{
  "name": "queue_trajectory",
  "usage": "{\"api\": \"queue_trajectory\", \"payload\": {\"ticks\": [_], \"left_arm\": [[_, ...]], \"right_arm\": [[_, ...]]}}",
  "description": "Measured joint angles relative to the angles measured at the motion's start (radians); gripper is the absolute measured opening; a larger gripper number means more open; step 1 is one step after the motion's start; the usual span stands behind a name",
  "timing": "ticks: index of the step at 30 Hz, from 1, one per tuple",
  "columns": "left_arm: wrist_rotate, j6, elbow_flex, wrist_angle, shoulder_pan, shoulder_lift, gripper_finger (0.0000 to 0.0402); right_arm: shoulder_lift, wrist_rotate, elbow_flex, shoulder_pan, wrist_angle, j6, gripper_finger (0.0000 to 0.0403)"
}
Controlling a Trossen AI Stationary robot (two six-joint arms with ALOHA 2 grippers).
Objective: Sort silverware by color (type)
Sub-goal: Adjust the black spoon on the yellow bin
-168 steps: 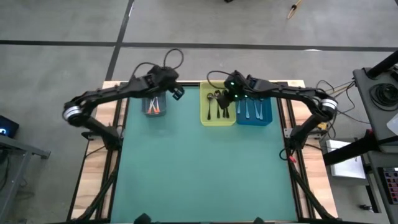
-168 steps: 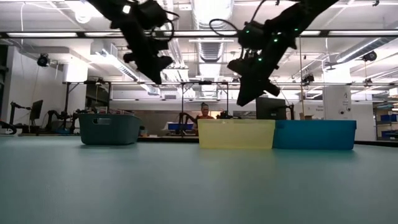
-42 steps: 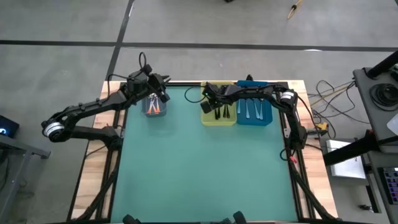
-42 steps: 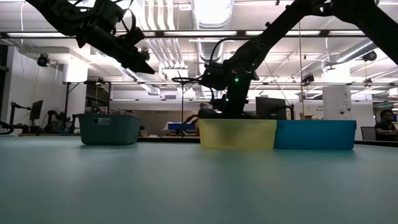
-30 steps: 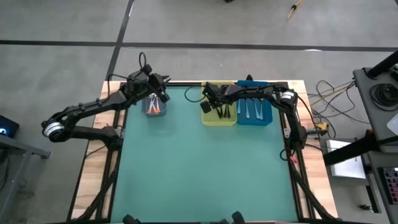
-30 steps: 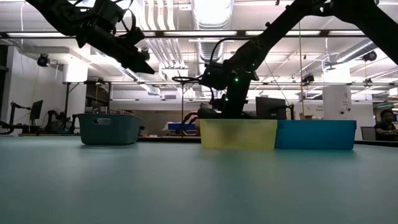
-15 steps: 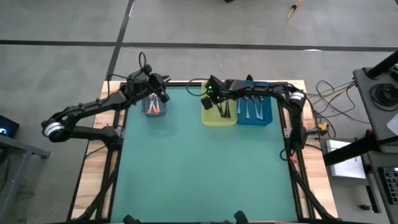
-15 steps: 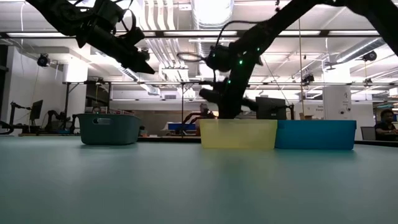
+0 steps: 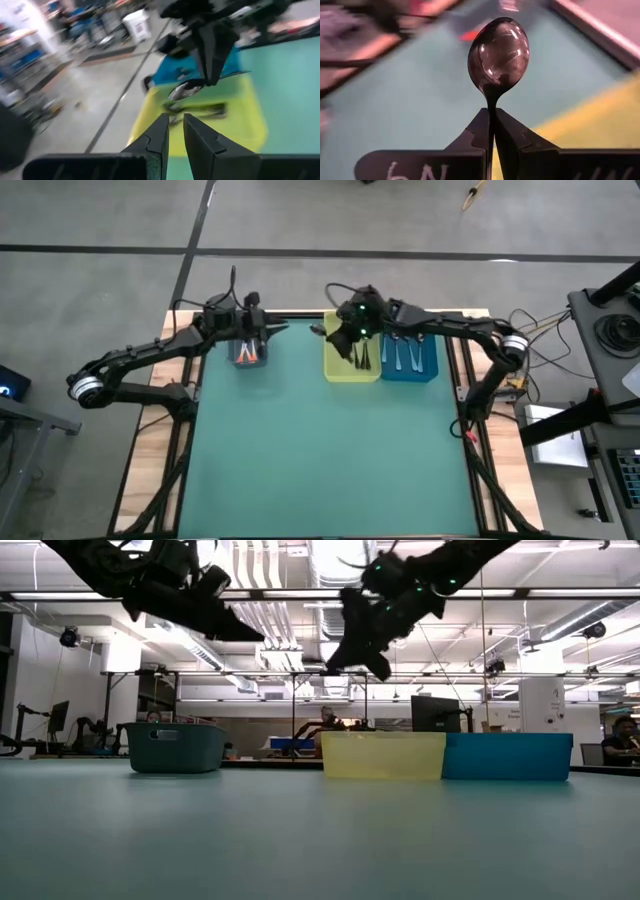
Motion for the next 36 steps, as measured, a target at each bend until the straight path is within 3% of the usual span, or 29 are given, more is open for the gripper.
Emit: {"api": "queue_trajectory", "payload": {"ticks": [6,12,15,26,30,36], "left_arm": [[0.192,-0.001,0.000,0.082,0.000,0.000,0.0046],[0.390,-0.039,0.000,0.236,0.000,0.006,0.0077],[0.466,-0.104,0.000,0.360,-0.005,0.034,0.0098],[0.552,-0.399,0.007,0.896,-0.039,0.244,0.0166],[0.561,-0.434,0.046,0.927,-0.042,0.308,0.0171],[0.699,-0.484,0.138,0.928,-0.056,0.409,0.0167]], "right_arm": [[-0.094,-0.362,-0.230,0.001,0.463,-0.048,0.0009],[-0.086,-0.555,-0.390,0.001,1.058,0.088,0.0009],[-0.060,-0.583,-0.400,0.003,1.212,0.145,0.0009],[0.015,-0.633,-0.318,0.025,1.233,0.155,0.0009],[0.031,-0.661,-0.295,0.025,1.236,0.159,0.0009],[0.053,-0.688,-0.267,0.025,1.220,0.168,0.0009]]}}
